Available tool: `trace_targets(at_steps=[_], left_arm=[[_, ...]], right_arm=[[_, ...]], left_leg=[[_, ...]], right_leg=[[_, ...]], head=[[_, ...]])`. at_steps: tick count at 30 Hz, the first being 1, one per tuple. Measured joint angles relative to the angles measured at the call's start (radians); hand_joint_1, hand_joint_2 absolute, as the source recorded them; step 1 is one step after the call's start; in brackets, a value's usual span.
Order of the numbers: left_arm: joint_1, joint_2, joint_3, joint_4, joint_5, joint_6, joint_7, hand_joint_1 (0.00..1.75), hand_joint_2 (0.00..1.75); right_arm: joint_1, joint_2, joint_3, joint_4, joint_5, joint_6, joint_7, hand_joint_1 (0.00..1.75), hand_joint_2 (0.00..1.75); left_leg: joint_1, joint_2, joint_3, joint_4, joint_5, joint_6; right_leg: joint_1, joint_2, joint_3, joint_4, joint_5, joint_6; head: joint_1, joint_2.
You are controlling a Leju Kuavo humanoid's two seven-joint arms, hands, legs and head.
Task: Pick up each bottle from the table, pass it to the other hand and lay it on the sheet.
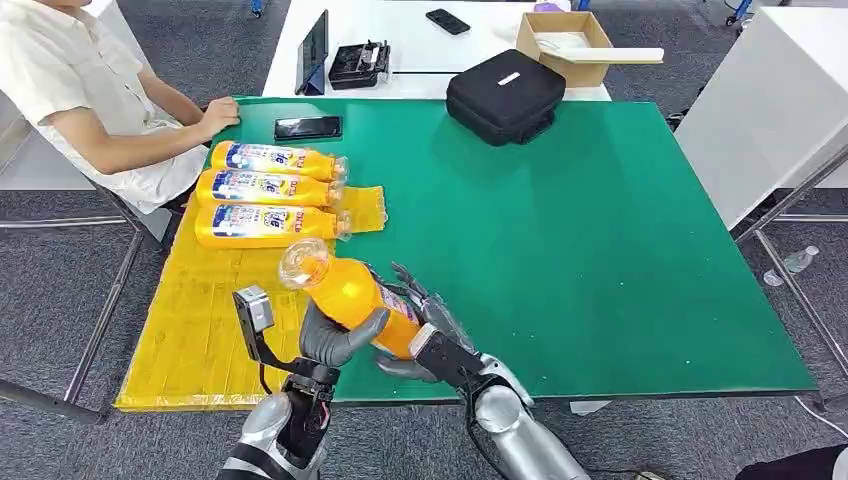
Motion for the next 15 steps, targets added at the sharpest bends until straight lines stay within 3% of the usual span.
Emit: trace_targets(at_steps=[10, 15], left_arm=[[0.009, 0.0, 0.032, -0.033, -0.029, 0.07, -0.005, 1.75, 1.75], [0.027, 0.0, 0.068, -0.111, -0.422, 0.246, 0.021, 1.75, 1.75]], right_arm=[[0.003, 0.021, -0.012, 0.023, 0.095, -0.088, -0.004, 0.0, 1.75], [0.1, 0.011, -0.109, -0.017, 0.156, -0.145, 0.013, 0.0, 1.75]], left_leg=[[0.0, 0.0, 0.0, 0.0, 0.0, 0.0], [0.0, -0.002, -0.002, 0.0, 0.0, 0.0]], right_leg=[[0.0, 0.0, 0.0, 0.0, 0.0, 0.0], [0.0, -0.002, -0.001, 0.0, 0.0, 0.0]], head=[[0.0, 0.0], [0.0, 0.0]])
